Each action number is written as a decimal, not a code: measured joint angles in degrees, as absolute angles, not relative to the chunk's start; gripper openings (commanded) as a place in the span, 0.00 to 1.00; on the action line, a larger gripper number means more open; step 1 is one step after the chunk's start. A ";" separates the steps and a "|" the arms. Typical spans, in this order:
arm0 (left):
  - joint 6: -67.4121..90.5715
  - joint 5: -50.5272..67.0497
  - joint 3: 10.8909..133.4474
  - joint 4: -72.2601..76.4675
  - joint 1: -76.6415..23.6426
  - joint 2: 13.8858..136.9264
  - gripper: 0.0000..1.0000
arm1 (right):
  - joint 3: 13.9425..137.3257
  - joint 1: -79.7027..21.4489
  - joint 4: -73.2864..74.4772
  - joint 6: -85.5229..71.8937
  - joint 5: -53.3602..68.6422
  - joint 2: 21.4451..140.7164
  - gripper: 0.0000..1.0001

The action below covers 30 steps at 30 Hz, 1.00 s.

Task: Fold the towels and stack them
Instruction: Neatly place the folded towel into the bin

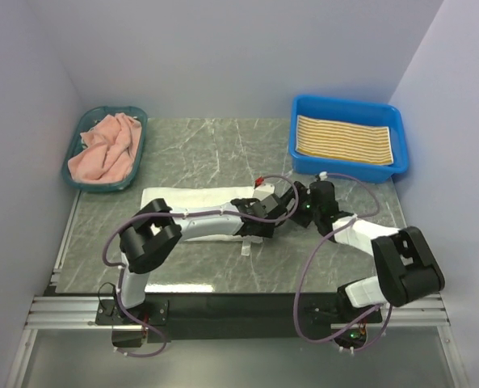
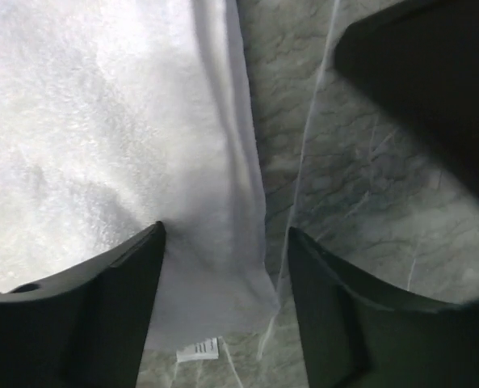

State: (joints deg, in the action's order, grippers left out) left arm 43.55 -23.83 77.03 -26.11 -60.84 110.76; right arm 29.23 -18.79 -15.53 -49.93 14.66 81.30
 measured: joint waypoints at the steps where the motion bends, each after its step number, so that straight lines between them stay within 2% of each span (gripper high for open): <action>1: 44.16 -24.23 77.60 -26.81 -61.08 111.63 0.79 | 29.21 -18.02 -14.04 -48.99 12.69 79.99 0.86; 3: 44.49 -25.32 78.96 -28.29 -61.73 112.90 0.83 | 29.21 -16.58 -11.25 -47.11 9.56 77.52 0.86; 5: 44.64 -26.33 81.19 -30.00 -62.74 113.93 0.82 | 29.21 -15.99 -9.72 -45.63 7.44 75.29 0.86; 13: 45.89 -31.94 92.38 -38.13 -66.89 117.54 0.68 | 28.62 -13.54 -6.33 -42.00 3.29 70.46 0.85; 24: 47.79 -34.50 93.95 -44.64 -67.59 122.76 0.64 | 25.43 -10.02 -4.99 -41.06 3.03 69.12 0.84; 27: 47.70 -34.35 92.97 -44.49 -67.59 123.00 0.58 | 25.04 -9.52 -5.28 -41.01 3.51 69.06 0.84; 30: 47.83 -34.63 92.97 -44.23 -67.59 123.50 0.40 | 24.64 -9.17 -5.30 -41.01 4.05 68.97 0.84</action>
